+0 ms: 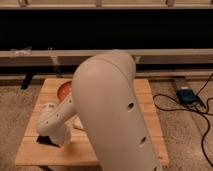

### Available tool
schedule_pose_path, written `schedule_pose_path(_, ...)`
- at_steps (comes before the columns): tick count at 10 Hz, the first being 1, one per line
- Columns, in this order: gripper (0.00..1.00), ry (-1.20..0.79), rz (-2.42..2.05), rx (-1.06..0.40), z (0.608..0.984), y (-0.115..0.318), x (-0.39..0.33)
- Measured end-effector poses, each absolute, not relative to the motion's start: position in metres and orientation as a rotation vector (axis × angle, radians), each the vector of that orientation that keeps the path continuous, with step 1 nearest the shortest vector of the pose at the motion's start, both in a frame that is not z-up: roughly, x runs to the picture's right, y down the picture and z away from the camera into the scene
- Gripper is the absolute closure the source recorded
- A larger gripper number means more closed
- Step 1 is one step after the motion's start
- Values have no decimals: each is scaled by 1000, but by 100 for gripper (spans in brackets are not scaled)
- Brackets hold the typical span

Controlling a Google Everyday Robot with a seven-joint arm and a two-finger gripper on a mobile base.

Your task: Push the eraser across the table

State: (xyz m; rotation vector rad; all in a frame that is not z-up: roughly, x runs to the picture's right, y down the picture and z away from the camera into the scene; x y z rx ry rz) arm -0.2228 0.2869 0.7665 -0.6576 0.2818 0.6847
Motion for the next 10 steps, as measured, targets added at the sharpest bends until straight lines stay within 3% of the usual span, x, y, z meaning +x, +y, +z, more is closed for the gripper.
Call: schedule_pose_path(10, 100, 172, 562, -654, 766, 270, -319)
